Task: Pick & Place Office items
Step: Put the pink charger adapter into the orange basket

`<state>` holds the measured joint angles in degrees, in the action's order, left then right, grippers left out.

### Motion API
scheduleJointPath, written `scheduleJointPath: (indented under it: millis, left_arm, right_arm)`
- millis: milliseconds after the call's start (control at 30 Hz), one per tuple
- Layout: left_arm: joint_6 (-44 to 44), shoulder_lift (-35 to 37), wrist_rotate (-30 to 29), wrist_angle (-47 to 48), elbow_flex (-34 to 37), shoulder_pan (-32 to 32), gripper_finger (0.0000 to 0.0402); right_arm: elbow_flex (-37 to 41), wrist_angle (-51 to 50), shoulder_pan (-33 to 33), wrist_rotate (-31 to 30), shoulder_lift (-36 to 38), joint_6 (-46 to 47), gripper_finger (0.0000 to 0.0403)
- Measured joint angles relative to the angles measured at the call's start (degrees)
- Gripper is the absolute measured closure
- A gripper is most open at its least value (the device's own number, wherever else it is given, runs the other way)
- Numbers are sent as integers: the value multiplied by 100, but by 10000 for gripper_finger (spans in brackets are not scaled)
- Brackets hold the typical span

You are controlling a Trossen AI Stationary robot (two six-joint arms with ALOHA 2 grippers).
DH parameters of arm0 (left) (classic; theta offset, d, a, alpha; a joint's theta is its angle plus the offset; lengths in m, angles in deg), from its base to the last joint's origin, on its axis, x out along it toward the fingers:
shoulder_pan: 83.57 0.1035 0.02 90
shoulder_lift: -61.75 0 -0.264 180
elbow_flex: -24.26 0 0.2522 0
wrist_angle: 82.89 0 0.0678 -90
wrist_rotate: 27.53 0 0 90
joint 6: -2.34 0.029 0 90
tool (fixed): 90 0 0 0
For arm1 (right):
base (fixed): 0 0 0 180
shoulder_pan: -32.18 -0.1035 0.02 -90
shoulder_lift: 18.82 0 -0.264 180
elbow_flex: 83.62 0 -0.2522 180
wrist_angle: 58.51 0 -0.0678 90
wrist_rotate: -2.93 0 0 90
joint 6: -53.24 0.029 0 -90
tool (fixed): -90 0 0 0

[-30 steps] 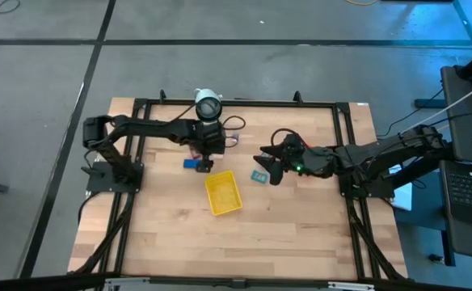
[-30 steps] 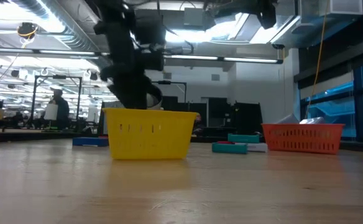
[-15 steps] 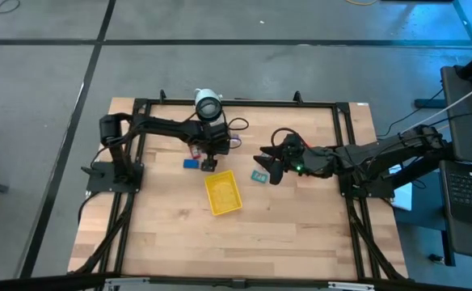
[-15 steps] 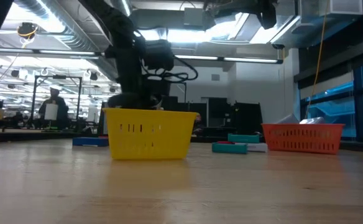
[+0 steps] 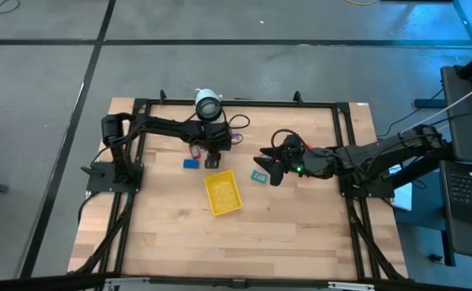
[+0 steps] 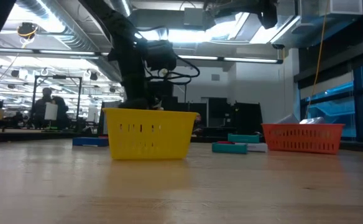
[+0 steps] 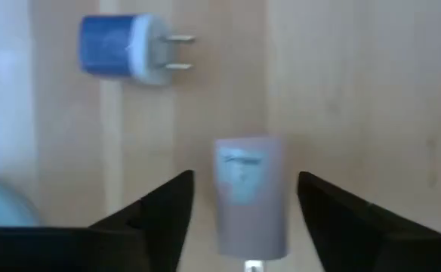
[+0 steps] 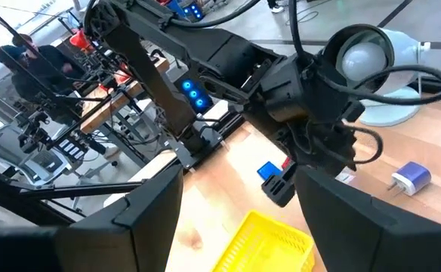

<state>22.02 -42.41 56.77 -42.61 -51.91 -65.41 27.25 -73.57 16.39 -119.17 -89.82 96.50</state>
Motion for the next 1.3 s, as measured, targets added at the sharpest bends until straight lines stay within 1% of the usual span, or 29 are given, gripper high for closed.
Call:
scheduleJointPath:
  millis: [67,167,267,367,467,567,633,733,800,900,967,1100,1233,1300]
  left_arm:
    - [-38,0,-210,12,0,1,218]
    - [-154,16,-259,20,0,1,287]
    - [-245,65,-53,214,-83,1,290]
    - [-349,318,213,408,-356,1,290]
    - [-508,718,407,671,-683,5,290]
    - [-838,1297,834,815,-966,10,290]
    - [-1120,1754,1311,796,-1026,10,290]
    - [-1406,2283,2097,603,-1040,-56,290]
    - [-1495,2477,2387,509,-1051,-229,290]
    - [-1540,2532,2454,506,-1046,-509,290]
    - [-1573,2531,2447,465,-1040,-615,290]
    - [-1617,2531,2346,200,-1040,-799,290]
    - [-1639,2470,1760,-92,-1203,-985,290]
    - [-1639,2409,1587,-291,-1343,-1056,290]
  right_arm:
    - [0,1,-25,0,0,4,140]
    - [0,-1,-60,-1,0,10,140]
    - [0,0,-89,0,0,24,140]
    - [0,2,-101,0,0,20,140]
    - [0,3,-141,-2,0,-52,140]
    - [0,6,-183,0,0,-288,140]
    - [0,28,-195,2,0,-657,140]
    - [0,119,-196,47,0,-1569,140]
    - [0,210,-195,35,0,-2121,140]
    - [0,280,-195,-139,0,-3078,140]
    - [0,308,-195,-217,0,-3495,140]
    - [0,359,-191,-302,0,-3918,140]
    - [0,370,-191,-300,-22,-3925,140]
    - [0,443,-189,-302,-25,-3896,140]
